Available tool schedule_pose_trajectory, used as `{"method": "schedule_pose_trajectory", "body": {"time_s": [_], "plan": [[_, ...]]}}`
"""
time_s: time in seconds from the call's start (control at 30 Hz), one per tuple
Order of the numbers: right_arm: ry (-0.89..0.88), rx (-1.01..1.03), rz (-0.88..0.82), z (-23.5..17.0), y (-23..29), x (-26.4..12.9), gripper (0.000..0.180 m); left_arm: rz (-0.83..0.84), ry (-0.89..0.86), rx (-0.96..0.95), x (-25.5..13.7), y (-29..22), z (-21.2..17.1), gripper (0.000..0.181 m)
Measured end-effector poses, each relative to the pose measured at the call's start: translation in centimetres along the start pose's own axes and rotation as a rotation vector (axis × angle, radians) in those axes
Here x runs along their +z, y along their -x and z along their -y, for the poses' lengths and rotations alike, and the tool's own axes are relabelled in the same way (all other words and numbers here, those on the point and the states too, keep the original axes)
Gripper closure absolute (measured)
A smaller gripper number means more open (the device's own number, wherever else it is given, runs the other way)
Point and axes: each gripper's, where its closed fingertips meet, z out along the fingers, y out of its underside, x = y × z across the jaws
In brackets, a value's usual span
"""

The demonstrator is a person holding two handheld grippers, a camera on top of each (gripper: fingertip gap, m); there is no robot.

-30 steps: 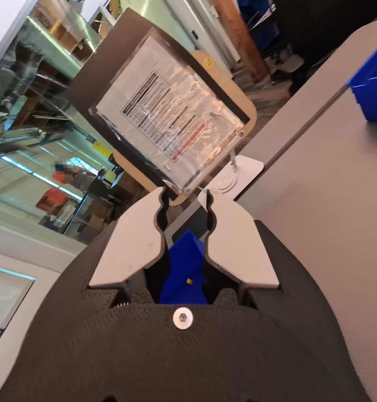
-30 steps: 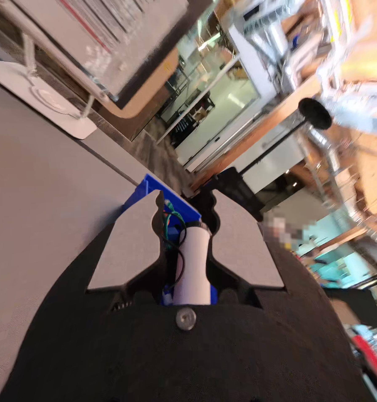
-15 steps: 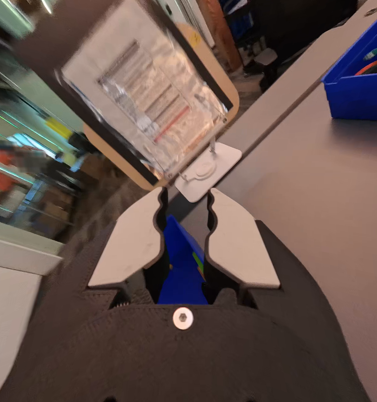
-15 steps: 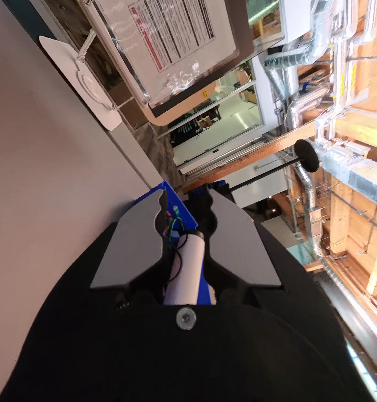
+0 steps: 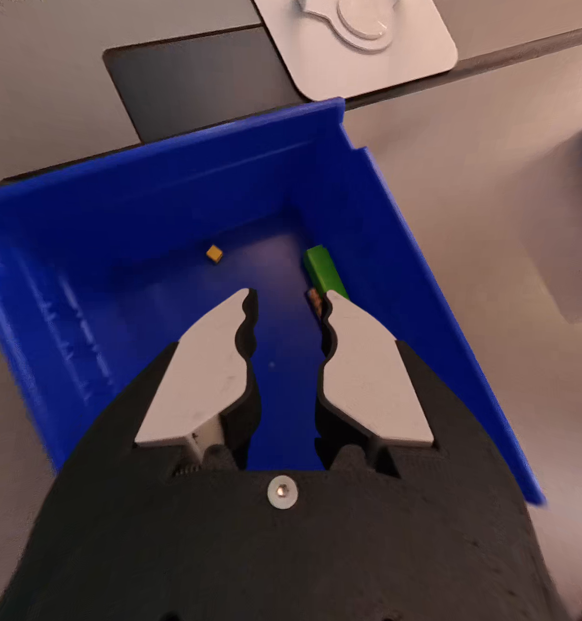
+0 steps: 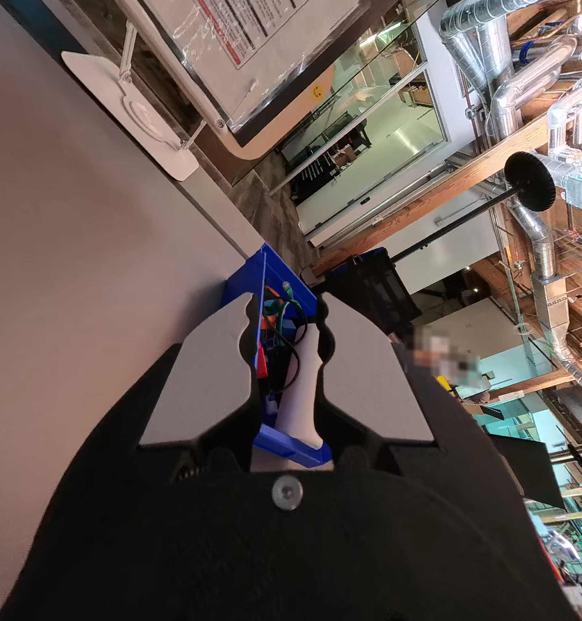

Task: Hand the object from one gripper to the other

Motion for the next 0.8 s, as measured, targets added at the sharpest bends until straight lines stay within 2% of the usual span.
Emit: {"method": "schedule_pose_trajectory", "body": {"time_s": [0.2,0.33,0.47,0.6,0.7,0.77,0.8], "plan": [[-0.017,-0.019,-0.007,0.6,-0.4,-0.7,0.146,0.261,-0.007,-0.031,6.0,4.9,0.2,0.141],[-0.012,-0.037,-0.019,0.4,-0.9,-1.1,0.146,0.321,0.012,-0.029,7.0,6.6,-0.4,0.14],[-0.013,-0.027,-0.037,0.2,-1.6,-1.6,0.147,0.347,0.002,0.038,7.8,6.8,-0.5,0.139],[-0.013,-0.026,-0.044,-0.1,-2.0,-2.0,0.147,0.438,0.063,0.121,8.3,7.6,-1.1,0.134],[-0.004,-0.039,-0.052,-0.3,-2.4,-2.3,0.147,0.457,0.049,0.161,8.5,7.6,-0.9,0.144],[-0.001,-0.039,-0.051,-0.4,-2.6,-2.5,0.147,0.447,0.051,0.175,8.7,7.4,-1.1,0.167],[0.0,-0.037,-0.051,-0.5,-2.6,-2.6,0.147,0.441,0.055,0.178,8.7,7.4,-1.1,0.167]]}}
